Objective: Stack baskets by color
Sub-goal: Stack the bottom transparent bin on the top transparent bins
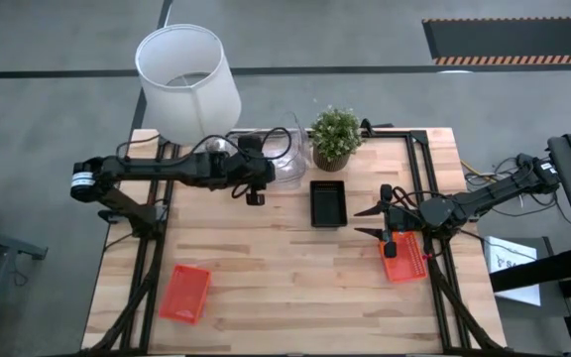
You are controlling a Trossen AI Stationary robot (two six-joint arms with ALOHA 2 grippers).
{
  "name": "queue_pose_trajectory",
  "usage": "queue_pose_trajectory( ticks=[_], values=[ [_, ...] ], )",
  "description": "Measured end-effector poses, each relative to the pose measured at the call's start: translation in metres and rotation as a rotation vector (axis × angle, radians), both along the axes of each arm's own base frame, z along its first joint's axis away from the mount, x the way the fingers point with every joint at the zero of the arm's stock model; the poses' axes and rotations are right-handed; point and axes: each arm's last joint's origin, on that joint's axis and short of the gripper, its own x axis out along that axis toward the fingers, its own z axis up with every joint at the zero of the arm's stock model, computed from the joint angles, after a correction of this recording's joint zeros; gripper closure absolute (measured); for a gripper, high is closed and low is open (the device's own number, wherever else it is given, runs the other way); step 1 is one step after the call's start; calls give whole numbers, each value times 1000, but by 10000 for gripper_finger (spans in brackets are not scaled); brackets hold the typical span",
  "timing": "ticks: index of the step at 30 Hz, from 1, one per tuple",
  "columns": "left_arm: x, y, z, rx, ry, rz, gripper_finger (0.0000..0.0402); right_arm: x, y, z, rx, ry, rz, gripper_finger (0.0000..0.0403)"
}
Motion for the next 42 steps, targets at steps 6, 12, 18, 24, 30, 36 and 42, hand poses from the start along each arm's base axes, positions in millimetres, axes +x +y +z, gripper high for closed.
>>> queue_pose_trajectory(
  ticks=[6, 12, 18, 24, 30, 36, 42],
  values=[
    [-5, -6, 8, -7, -37, -27, 262, 0, 0, 0, -1, 3, 0, 243],
    [-3, -7, 1, -44, -73, -45, 262, 0, 0, -1, -2, 7, 0, 243],
    [-2, -4, -12, -38, -118, -36, 262, 0, 0, -1, -2, 7, 0, 243],
    [-2, -4, -26, -34, -148, -35, 263, 0, 0, -1, -2, 7, 0, 243],
    [0, 1, -40, -29, -194, -16, 280, 0, 0, -1, 7, 7, -2, 243],
    [-2, 1, -49, -35, -218, -3, 311, 0, 0, -1, 15, 12, -3, 243],
    [-2, 1, -50, -35, -209, -9, 363, 0, 0, -1, 18, 13, -4, 243]
  ],
)
